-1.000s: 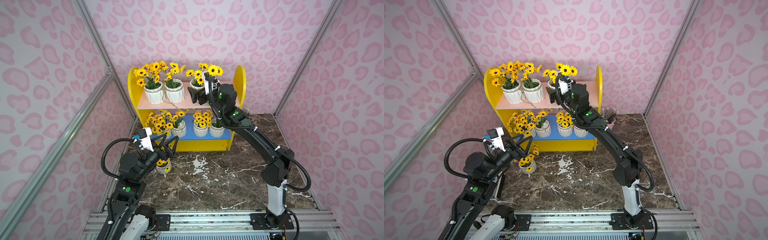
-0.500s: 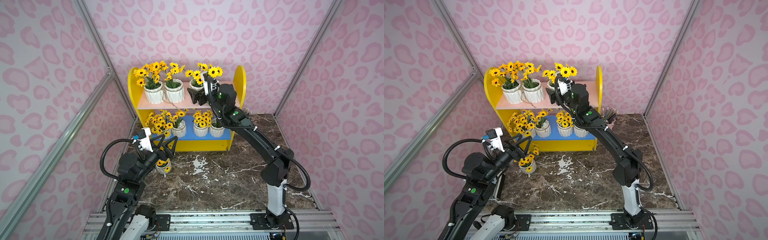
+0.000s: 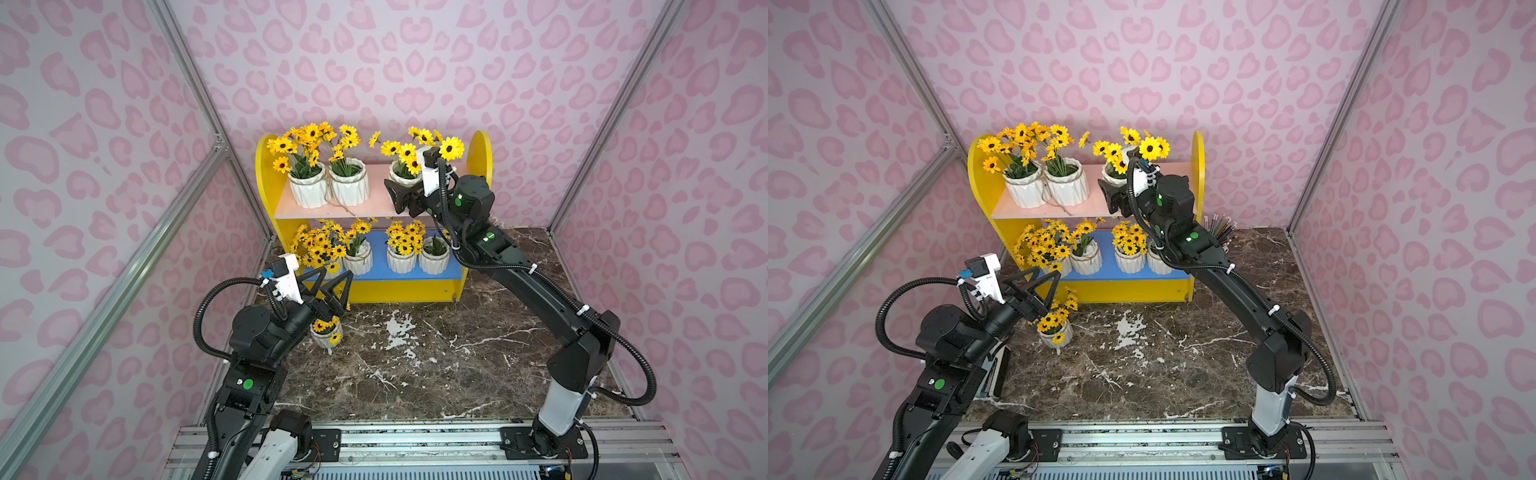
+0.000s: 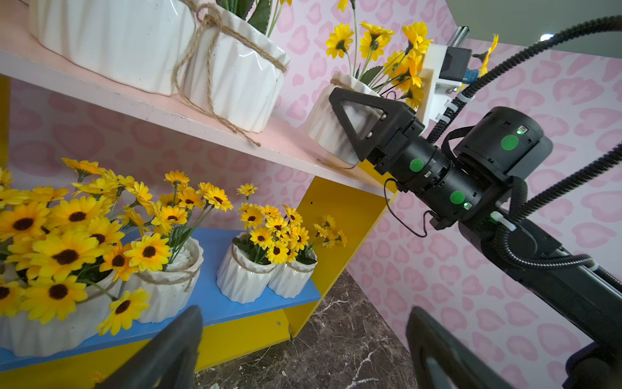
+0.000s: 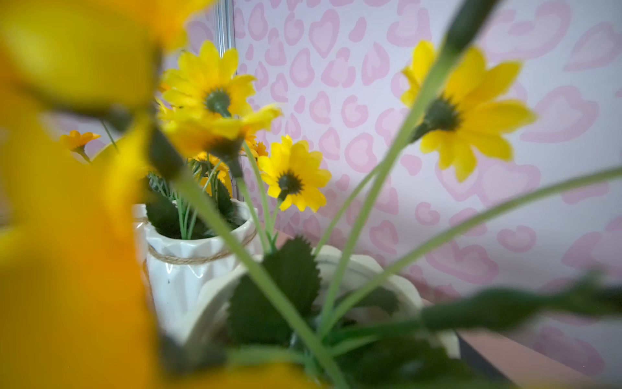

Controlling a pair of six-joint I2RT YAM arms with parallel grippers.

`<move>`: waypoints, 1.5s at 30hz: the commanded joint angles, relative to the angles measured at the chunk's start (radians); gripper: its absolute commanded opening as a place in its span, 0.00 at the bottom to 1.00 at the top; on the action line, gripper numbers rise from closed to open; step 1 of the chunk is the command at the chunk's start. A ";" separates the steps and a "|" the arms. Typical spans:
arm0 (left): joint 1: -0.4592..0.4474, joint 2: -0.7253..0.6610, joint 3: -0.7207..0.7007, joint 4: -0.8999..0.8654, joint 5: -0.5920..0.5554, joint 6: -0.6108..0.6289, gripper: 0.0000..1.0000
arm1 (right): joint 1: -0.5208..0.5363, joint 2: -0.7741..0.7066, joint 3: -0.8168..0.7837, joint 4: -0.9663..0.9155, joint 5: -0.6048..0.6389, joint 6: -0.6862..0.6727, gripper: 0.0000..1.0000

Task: Take the sunflower pots off the shelves
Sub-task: Pick up the sunflower pot from the shelf, then place the sunflower pot at the center of the board.

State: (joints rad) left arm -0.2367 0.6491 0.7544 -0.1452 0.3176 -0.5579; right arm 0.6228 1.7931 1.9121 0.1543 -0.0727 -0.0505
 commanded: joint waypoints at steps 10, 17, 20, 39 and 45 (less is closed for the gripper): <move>0.001 0.012 0.026 -0.018 -0.013 0.015 0.97 | 0.041 -0.163 -0.186 0.215 -0.012 -0.020 0.00; 0.001 0.018 0.031 -0.018 -0.022 0.021 0.97 | 0.064 -0.205 -0.241 0.224 -0.004 -0.037 0.00; 0.001 0.020 0.036 -0.018 -0.023 0.021 0.97 | 0.078 -0.236 -0.278 0.241 -0.001 -0.047 0.00; 0.001 -0.156 -0.174 -0.079 -0.283 -0.057 0.96 | 0.342 -0.555 -1.104 0.574 0.116 -0.043 0.00; 0.002 -0.223 -0.210 -0.105 -0.323 -0.062 0.96 | 0.354 -0.433 -1.257 0.831 0.075 -0.004 0.00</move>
State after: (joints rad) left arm -0.2367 0.4446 0.5514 -0.2409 0.0364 -0.6102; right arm 0.9718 1.3197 0.6868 0.6933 0.0235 -0.0818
